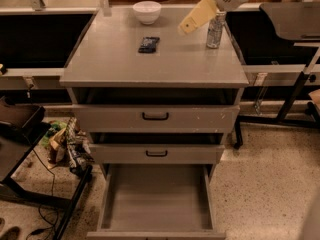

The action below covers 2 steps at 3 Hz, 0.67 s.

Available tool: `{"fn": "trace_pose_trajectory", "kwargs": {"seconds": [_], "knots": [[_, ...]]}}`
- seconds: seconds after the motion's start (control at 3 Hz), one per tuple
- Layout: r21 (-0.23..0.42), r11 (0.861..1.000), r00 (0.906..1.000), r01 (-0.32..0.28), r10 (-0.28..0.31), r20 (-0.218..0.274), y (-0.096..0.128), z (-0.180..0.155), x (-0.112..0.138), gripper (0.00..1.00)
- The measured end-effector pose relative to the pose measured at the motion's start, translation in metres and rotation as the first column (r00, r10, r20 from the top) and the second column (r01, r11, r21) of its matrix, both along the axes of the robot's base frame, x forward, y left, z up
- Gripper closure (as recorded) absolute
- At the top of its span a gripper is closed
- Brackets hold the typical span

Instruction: Place rxbar blueberry into bottom drawer

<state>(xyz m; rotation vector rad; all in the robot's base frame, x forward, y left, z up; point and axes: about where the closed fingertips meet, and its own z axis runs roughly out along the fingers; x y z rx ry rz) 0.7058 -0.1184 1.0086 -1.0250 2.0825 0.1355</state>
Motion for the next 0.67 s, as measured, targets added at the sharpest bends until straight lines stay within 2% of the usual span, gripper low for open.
{"fn": "trace_pose_trajectory", "kwargs": {"seconds": [0.33,0.67], "knots": [[0.043,0.998,0.9982,0.056,-0.055,-0.021,0.011,-0.009,0.052,0.00],[0.025,0.985,0.9835,0.171,-0.170,-0.063,0.024,-0.020,0.096,0.00]]}}
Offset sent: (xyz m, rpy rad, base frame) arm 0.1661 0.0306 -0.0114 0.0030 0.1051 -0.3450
